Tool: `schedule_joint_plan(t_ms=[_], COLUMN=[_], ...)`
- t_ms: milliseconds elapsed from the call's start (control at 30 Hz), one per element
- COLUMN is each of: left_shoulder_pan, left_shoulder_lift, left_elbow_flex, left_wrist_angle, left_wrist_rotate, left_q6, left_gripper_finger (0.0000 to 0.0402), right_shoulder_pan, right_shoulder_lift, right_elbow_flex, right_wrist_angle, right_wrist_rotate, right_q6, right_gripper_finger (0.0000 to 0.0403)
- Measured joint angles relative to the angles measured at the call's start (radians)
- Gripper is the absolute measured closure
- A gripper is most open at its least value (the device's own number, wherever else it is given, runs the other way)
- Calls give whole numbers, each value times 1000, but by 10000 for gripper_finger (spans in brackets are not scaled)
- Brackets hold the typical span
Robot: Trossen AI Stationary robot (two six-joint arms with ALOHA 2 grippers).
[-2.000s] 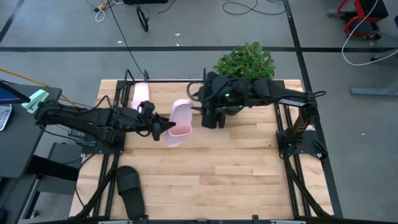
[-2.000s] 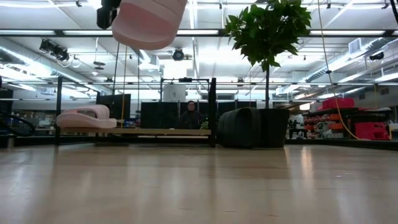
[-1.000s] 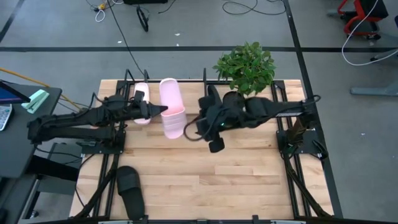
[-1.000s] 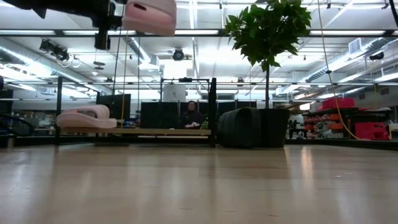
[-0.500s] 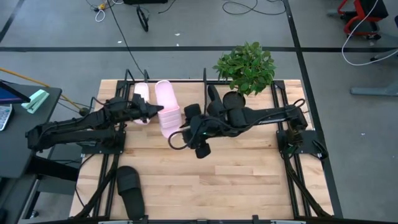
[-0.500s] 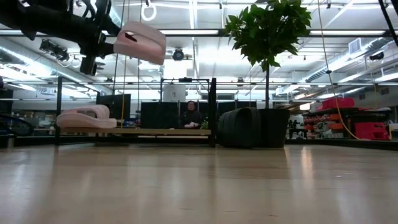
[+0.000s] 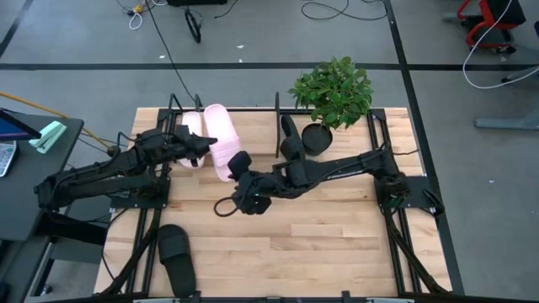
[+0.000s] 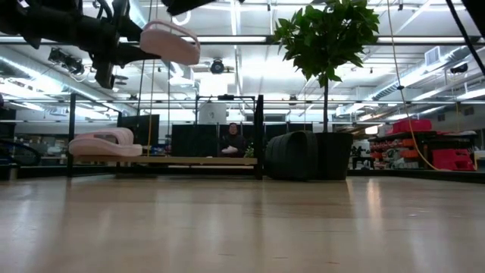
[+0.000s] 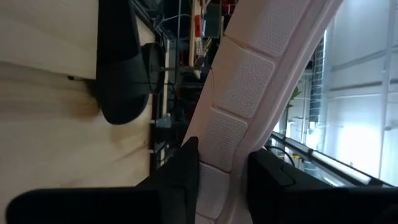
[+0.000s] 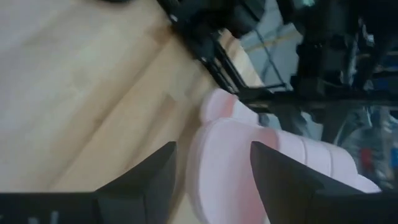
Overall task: Pick and place slides into the shelf
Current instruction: Put the pink slide on the shelf
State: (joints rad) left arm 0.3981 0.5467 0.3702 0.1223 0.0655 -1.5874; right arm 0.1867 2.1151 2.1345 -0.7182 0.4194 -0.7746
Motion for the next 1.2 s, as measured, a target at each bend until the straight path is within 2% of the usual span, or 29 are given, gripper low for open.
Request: schedule_joint_plan(t_ms=[100,633,867,1033,1100,1200], left_shoulder_pan=[-1,7,10,10,10,10], left_shoulder_lift=[2,-6,-34,-40,-40,-39], left_elbow_flex=[0,0,0,0,0,0], left_wrist_angle=[-6,7,28,33,32,34], left_wrist_rotate=[14,17,21,21,18,12], left_q6=[-17,-28,-52,-70,-69,-57], left_gripper_finger=[303,304,306,306,305,305], right_shoulder_pan=[-2,-27,-30,-38,-48,-56], right_shoulder_lift=[19,49,49,49,49,49], right_elbow_flex=[0,-1,-1,-1,-1,-1], right_wrist_angle=[42,59,23,45,51,52], right_wrist_rotate=[32,43,46,95,118,121], right_q6=[-24,15,16,15,15,14], right_gripper_finger=[194,211,190,178,184,218])
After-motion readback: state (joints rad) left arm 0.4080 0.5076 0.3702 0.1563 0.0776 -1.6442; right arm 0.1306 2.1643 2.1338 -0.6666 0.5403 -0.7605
